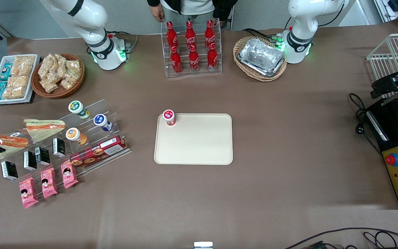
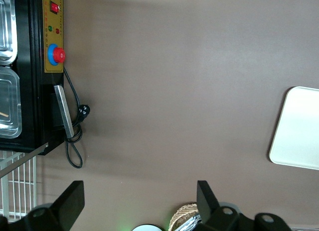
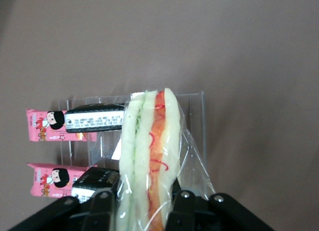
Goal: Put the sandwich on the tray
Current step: 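Close the right gripper on the sandwich's crust edge, then lift the sandwich up out of the rack with the right gripper, then carry the sandwich over the cream tray with the right gripper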
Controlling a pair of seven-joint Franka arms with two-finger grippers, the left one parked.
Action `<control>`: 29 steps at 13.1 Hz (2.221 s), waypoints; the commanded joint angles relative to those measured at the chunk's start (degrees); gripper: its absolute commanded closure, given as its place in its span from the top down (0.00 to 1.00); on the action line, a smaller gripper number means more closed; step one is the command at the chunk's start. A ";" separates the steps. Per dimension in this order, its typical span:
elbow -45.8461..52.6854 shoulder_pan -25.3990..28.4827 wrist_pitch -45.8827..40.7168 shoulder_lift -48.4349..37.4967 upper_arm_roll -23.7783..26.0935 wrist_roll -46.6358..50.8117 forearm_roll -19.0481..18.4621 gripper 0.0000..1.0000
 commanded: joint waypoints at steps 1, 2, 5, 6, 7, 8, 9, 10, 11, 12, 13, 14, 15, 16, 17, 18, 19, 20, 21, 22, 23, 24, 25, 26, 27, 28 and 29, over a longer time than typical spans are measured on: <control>-0.18 0.22 0.72 -0.57 0.12 -0.11 1.30 0.00; -0.09 0.31 0.36 -1.36 0.21 -0.64 1.30 0.00; 0.43 0.31 -2.43 -5.13 0.39 -5.55 1.21 0.00; 0.52 0.40 -3.76 -6.88 0.39 -6.35 1.21 0.00; 1.04 1.27 -5.60 -8.56 0.47 -7.23 0.86 0.00; 1.57 2.06 -8.05 -10.23 0.39 -8.80 0.60 0.00; 2.45 2.77 -10.34 -11.55 0.39 -9.69 0.60 0.00; 3.93 3.73 -13.32 -12.43 0.39 -9.79 0.51 0.00; 6.21 4.52 -16.92 -12.70 0.39 -10.05 0.42 0.00; 9.11 5.75 -21.04 -12.62 0.39 -10.92 0.07 0.00; 12.09 7.15 -25.35 -12.61 0.39 -11.71 -1.24 0.00; 14.30 9.26 -28.78 -12.70 0.39 -11.81 -2.38 0.00; 15.71 11.45 -31.52 -12.88 0.39 -11.81 -3.70 0.00; 17.29 14.00 -34.07 -13.05 0.47 -11.81 -5.62 0.00; 18.70 16.89 -36.09 -13.05 0.48 -11.37 -7.03 0.00; 19.32 19.71 -37.59 -13.14 0.48 -11.37 -8.09 0.00; 19.85 22.61 -37.96 -13.14 0.39 -11.28 -8.63 0.00; 20.38 25.68 -38.05 -13.66 0.47 -11.28 -9.07 0.00; 20.39 28.58 -38.48 -14.28 0.48 -11.02 -9.77 0.00; 20.39 31.83 -38.83 -14.55 0.48 -10.32 -10.03 0.00; 20.39 34.04 -38.49 -14.55 0.48 -10.14 -9.95 0.00; 20.73 36.41 -38.57 -14.46 0.65 -9.79 -9.95 0.00; 21.52 39.48 -38.75 -14.20 1.43 -8.22 -9.95 0.00; 21.53 41.77 -38.49 -14.02 1.88 -4.29 -9.69 0.00; 21.44 44.41 -37.53 -13.59 2.84 -0.86 -10.30 0.00; 21.44 47.13 -36.56 -12.71 3.28 1.53 -10.82 0.00; 21.44 50.03 -36.20 -11.22 3.55 5.12 -11.00 0.00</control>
